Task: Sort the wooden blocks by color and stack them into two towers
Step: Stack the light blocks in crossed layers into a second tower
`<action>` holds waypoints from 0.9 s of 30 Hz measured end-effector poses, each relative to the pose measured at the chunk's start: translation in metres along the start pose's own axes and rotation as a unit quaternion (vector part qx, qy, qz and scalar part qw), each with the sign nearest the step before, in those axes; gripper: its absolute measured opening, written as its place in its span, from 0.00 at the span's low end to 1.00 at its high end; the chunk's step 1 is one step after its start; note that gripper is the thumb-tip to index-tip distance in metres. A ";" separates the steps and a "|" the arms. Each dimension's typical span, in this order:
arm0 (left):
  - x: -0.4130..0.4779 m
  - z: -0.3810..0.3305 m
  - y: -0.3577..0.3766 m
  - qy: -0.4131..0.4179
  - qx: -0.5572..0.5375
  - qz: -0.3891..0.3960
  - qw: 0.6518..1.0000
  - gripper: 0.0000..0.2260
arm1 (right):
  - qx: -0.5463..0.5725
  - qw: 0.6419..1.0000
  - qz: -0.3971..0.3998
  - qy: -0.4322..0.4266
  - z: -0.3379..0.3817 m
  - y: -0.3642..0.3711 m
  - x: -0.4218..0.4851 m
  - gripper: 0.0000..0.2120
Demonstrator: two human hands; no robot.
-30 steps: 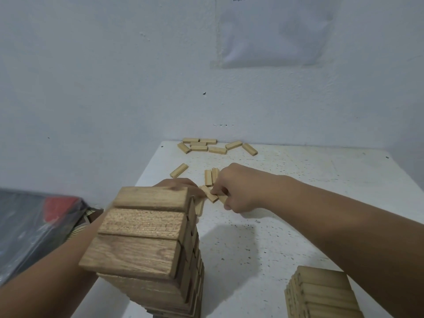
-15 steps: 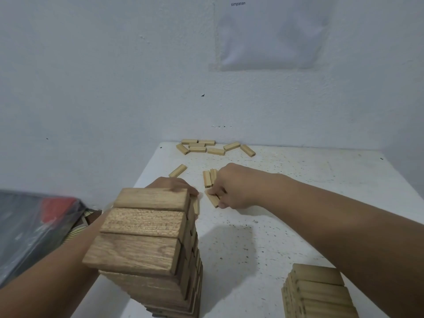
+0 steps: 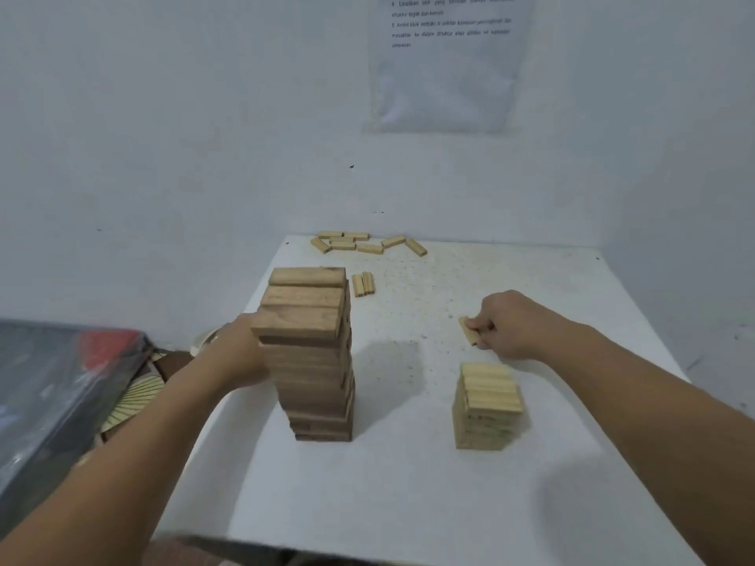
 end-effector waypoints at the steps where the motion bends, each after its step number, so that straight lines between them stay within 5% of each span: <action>1: -0.033 -0.077 -0.009 -0.006 0.049 -0.001 0.999 0.09 | -0.004 1.000 -0.005 0.023 -0.010 0.008 -0.018 0.10; 4: -0.098 -0.166 -0.011 0.005 -0.004 -0.036 0.999 0.10 | 0.027 0.995 -0.033 0.091 -0.026 0.031 -0.070 0.08; 11: -0.183 -0.169 0.019 -0.065 -0.002 -0.066 0.996 0.02 | 0.056 0.985 -0.050 0.156 -0.009 0.068 -0.178 0.05; 13: -0.200 -0.173 0.028 -0.087 0.019 -0.072 0.993 0.10 | 0.043 0.986 -0.054 0.150 0.006 0.075 -0.199 0.06; 16: -0.222 -0.207 0.049 -0.024 0.036 -0.049 0.998 0.05 | 0.050 0.988 -0.063 0.131 0.034 0.080 -0.224 0.08; 27: -0.218 -0.296 0.126 0.131 0.017 0.024 0.991 0.08 | 0.078 0.992 -0.097 -0.001 0.129 0.073 -0.233 0.09</action>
Point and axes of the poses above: each hand's wrist, its own x-axis towards the middle knuckle, its own y-axis out of the palm, z = x × y, the point moved 6 cm from there along x, towards the middle knuckle, and after that the axes turned 12 degrees about -x, right-handed, at the moved point
